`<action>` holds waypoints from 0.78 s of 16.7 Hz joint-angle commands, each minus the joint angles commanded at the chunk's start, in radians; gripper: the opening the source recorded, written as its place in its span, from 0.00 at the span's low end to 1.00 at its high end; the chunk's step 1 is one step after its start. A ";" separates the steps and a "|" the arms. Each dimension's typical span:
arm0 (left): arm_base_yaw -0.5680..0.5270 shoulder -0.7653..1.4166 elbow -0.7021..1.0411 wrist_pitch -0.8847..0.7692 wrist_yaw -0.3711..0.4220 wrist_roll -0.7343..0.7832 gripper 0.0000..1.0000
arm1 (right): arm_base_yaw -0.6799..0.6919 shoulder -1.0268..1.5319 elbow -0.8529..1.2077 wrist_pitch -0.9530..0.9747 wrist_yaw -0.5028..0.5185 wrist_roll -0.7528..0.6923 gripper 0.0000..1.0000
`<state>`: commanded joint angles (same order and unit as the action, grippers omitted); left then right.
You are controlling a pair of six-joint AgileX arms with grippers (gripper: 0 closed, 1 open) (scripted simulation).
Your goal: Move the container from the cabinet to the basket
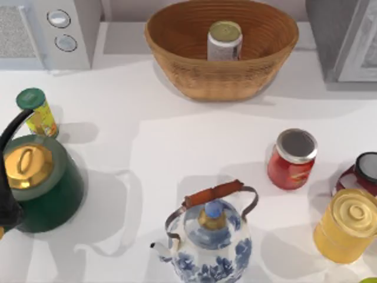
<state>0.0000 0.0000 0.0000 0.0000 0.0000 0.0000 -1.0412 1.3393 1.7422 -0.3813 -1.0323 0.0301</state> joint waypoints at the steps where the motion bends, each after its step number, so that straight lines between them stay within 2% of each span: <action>1: 0.000 0.000 0.000 0.000 0.000 0.000 1.00 | 0.000 0.000 0.000 0.000 0.000 0.000 1.00; 4: 0.000 0.000 0.000 0.000 0.000 0.000 1.00 | -0.003 0.002 0.001 0.003 0.000 0.000 1.00; 7: 0.000 0.000 0.000 0.000 0.000 0.000 1.00 | 0.054 0.011 0.004 -0.007 0.062 0.001 1.00; 10: 0.000 0.000 0.000 0.000 0.000 0.000 1.00 | 0.199 0.024 0.010 -0.023 0.211 0.002 1.00; 13: 0.000 0.000 0.000 0.000 0.000 0.000 1.00 | 0.419 0.032 0.018 -0.039 0.434 0.002 1.00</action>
<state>0.0000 0.0000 0.0000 0.0000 0.0000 0.0000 -0.6225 1.3708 1.7599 -0.4200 -0.5979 0.0321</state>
